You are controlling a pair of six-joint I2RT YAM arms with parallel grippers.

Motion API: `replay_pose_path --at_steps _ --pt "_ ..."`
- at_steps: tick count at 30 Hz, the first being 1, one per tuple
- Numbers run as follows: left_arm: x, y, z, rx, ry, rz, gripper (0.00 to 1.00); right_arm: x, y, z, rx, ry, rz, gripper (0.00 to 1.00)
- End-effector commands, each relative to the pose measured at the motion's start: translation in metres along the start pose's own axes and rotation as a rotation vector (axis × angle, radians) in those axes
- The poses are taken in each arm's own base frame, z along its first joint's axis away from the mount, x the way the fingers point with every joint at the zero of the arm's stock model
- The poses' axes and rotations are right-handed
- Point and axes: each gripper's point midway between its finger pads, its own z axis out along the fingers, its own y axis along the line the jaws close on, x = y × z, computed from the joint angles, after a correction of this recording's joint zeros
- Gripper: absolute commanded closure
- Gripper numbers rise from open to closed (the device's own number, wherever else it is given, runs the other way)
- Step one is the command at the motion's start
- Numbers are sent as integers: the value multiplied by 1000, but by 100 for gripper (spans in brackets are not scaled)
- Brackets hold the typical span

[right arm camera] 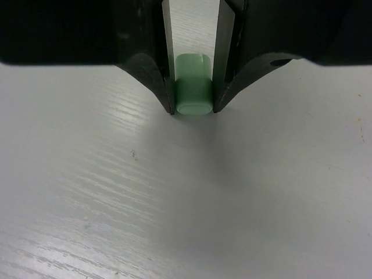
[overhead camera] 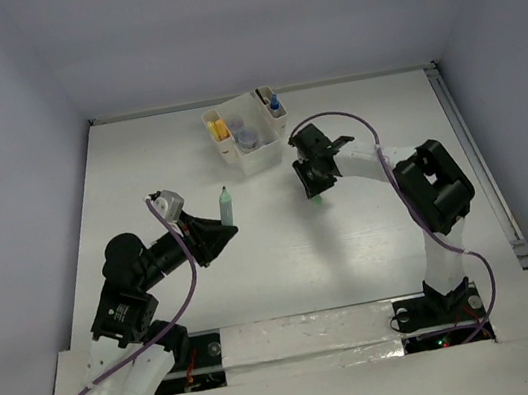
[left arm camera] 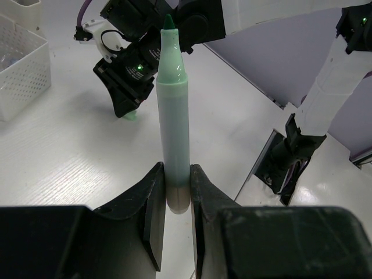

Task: Sort the stationery into containers
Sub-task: Close the pen cap on the pen.

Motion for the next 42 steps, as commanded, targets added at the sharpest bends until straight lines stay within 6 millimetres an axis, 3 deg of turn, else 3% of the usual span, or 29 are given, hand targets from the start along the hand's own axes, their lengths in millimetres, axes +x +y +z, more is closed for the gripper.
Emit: replay_pose_path --at_steps 1,4,7,9,11,13,15,16,19,20,23,29,42 --pt "-8 -3 1 14 -28 26 100 0 9 4 -10 15 -17 83" --pt "-7 -2 2 9 -24 24 100 -13 9 -7 -10 -35 -5 89" --pt "-7 0 3 1 -21 18 100 -41 21 -40 -33 -151 -2 93" --pt "-6 3 4 -9 -15 12 100 -64 32 -78 -78 -268 4 94" --pt "-5 5 5 -15 -13 10 100 -87 53 -110 -150 -390 0 94" --pt "-3 6 7 -16 -2 0 100 -111 86 -159 -274 -551 3 94" --pt "0 9 9 -20 12 -12 100 -121 114 -192 -388 -638 31 94" --pt "0 10 10 -24 13 -12 100 -129 138 -217 -467 -725 30 94" --pt "2 16 12 -53 21 -25 100 -140 180 -254 -634 -852 88 93" --pt "3 19 12 -65 22 -29 100 -136 198 -262 -682 -858 102 93" --pt "3 23 13 -85 23 -37 100 -142 223 -276 -749 -925 119 93" --pt "4 30 14 -121 25 -48 100 -155 224 -296 -749 -1031 191 93" --pt "6 34 16 -138 35 -56 100 -150 223 -322 -786 -1108 226 94"
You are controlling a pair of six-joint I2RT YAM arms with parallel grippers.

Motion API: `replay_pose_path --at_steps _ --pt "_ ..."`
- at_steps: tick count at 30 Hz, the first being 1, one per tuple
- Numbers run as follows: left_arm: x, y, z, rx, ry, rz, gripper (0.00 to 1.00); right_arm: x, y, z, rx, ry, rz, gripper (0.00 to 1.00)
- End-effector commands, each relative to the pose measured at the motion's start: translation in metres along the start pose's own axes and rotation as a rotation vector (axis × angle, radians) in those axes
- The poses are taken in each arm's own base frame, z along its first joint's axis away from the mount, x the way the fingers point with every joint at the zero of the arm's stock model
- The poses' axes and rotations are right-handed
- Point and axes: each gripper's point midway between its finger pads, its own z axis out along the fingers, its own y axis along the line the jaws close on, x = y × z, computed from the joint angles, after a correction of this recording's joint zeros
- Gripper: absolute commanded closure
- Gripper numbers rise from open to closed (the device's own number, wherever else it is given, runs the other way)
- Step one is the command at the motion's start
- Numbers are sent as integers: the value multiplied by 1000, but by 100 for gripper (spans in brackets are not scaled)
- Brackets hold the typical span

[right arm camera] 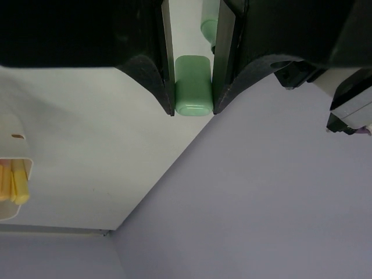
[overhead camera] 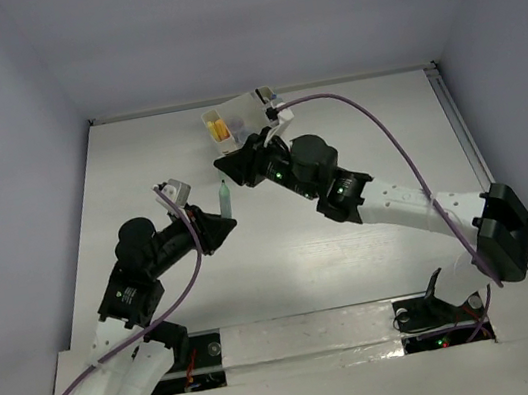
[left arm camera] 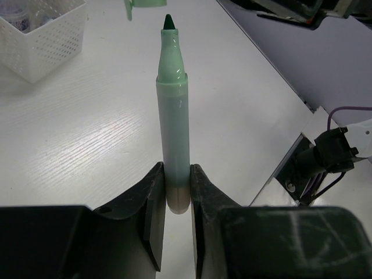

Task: Sort the stationery into containers
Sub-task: Close the pen cap on the pen.

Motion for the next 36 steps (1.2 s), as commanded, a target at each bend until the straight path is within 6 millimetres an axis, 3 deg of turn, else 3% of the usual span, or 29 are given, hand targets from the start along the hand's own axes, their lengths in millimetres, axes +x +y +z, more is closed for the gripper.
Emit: replay_pose_path --at_steps 1,9,36 --pt "-11 -4 0 9 -35 15 100 -40 25 -9 -57 -130 23 94" --pt "-10 -1 1 -3 -30 10 100 -29 34 -9 -78 -116 39 94" --pt "-25 9 -9 -91 -104 22 100 12 29 1 -15 -47 17 93"
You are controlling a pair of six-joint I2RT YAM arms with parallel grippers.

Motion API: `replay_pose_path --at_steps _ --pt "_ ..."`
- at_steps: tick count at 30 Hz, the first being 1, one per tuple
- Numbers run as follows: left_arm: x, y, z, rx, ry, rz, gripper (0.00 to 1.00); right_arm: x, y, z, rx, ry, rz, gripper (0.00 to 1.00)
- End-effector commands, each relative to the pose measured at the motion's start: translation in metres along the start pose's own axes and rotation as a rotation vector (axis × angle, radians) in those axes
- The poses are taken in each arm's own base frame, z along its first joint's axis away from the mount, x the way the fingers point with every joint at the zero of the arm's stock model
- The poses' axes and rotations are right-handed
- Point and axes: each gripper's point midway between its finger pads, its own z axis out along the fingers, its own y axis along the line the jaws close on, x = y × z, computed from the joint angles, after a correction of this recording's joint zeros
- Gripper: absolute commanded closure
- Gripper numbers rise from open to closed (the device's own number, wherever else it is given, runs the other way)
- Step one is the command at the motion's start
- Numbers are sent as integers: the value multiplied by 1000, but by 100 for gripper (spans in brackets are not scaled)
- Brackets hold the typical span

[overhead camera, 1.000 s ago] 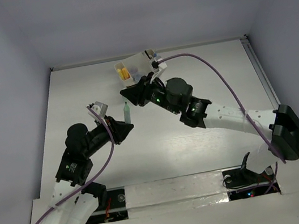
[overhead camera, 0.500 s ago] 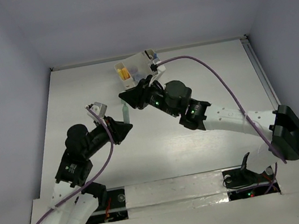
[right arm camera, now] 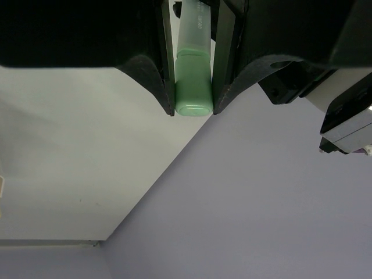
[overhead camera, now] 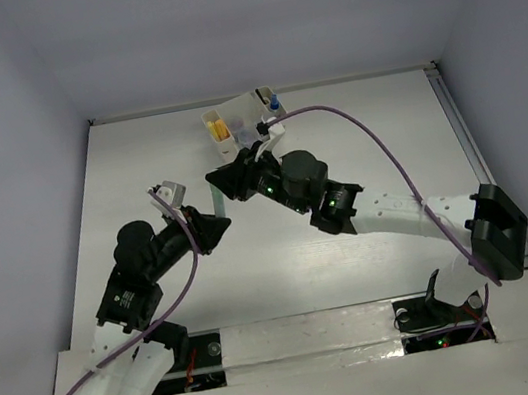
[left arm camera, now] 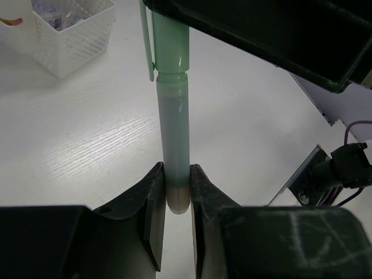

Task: Sort the stationery into containers
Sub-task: Close the pen cap on the pen.

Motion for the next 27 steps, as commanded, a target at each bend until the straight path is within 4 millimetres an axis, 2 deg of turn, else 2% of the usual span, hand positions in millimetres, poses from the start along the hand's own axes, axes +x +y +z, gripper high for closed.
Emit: replay_pose_path --at_steps 1,6,7,11,13,19,22,26,27 --pt "-25 -4 -6 -12 -91 26 100 -9 11 1 -13 -45 2 93" --pt "-30 4 -10 -61 -121 24 100 3 20 0 -44 -17 24 93" --pt "-32 6 -11 -72 -131 24 100 8 28 -2 -69 -2 47 93" --pt "-38 8 -16 -98 -161 29 100 24 31 -7 -89 39 98 94" --pt "-42 10 -20 -115 -182 30 100 35 28 -8 -81 69 120 94" --pt "-48 14 -26 -146 -213 32 100 82 35 -16 -114 209 177 95" --pt "-49 15 -27 -149 -218 32 100 93 32 -23 -117 247 199 95" --pt "-48 18 -25 -159 -210 29 100 96 44 -28 -137 267 197 97" --pt "-49 21 -25 -169 -211 25 100 102 53 -31 -146 278 189 98"
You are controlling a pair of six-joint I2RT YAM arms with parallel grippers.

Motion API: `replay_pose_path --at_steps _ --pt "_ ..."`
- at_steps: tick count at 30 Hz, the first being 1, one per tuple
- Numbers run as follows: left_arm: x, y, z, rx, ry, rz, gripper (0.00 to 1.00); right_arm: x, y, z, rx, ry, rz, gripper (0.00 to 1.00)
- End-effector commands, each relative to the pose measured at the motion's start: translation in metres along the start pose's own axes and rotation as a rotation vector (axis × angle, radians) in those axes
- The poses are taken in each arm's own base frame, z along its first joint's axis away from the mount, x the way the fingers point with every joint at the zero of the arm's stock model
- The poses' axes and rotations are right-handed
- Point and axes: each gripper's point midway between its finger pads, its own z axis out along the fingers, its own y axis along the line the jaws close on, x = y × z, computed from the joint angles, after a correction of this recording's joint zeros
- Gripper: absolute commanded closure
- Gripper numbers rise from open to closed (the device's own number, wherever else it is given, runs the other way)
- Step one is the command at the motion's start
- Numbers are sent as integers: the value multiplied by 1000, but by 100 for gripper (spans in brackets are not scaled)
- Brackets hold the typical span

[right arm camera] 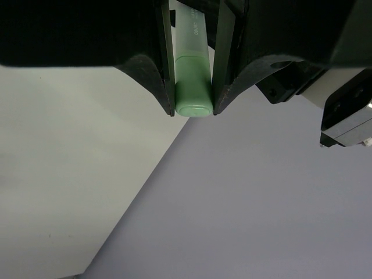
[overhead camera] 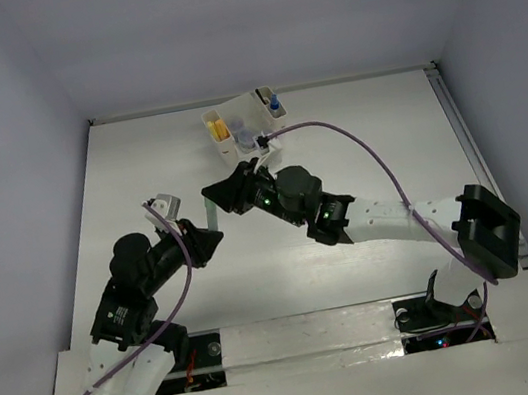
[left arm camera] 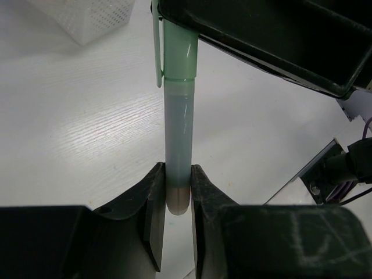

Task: Sort the stationery into containers
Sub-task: Close the pen cap on the pen, then place the pen in the storage box.

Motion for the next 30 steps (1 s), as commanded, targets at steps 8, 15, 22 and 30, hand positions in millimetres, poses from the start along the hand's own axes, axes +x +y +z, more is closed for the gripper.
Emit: replay_pose_path --at_steps 8,15,22,30 --pt "-85 5 -18 -97 -334 54 100 105 8 -22 24 286 -59 100" --pt "-153 -17 -34 -91 -484 117 100 150 8 -45 -51 405 -12 100" --pt "-201 -38 -53 -70 -606 133 100 181 4 -59 -79 492 22 100" --pt "-216 -49 -47 -31 -598 118 100 178 8 -64 -79 462 15 100"
